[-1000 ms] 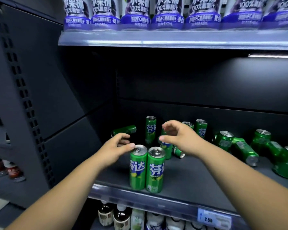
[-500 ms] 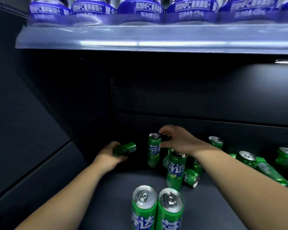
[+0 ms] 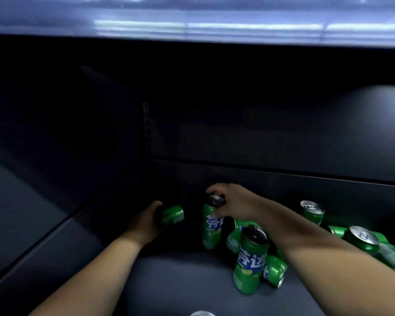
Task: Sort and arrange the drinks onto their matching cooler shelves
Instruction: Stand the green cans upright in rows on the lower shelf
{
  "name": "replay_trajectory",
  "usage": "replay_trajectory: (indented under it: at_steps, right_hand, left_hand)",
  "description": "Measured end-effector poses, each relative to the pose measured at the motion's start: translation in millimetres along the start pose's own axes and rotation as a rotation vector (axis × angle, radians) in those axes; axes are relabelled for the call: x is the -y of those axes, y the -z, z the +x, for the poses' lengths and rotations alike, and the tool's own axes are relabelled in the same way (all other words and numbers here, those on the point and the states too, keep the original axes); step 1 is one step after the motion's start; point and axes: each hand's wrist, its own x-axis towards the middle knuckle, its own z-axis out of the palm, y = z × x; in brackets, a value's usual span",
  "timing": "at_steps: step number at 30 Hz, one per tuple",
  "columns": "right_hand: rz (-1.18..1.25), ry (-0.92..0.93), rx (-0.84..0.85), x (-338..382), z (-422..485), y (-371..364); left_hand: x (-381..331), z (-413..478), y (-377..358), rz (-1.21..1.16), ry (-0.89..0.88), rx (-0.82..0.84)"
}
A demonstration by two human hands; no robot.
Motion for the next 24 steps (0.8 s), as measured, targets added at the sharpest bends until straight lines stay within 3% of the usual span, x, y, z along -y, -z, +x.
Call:
replay_trajectory:
  at_steps: [5, 11, 19, 24]
  right_hand:
    - [0.082, 0.002, -0.01, -4, 4, -3]
    - [0.219, 0.079, -0.121, 7, -9, 3]
    - [0.44, 0.227, -0.275, 38, -60, 33]
    - [0.452, 0.297, -0.309, 58, -108, 48]
  left_hand:
    - [-20, -9, 5, 0.191, 0.067, -0.041]
    - [-30, -15, 2, -0.145, 0.014, -0.079]
    - [-91, -77, 39, -0.561, -0.107, -0.284]
    - [-131, -140, 64, -0.675, -0.208, -0.194]
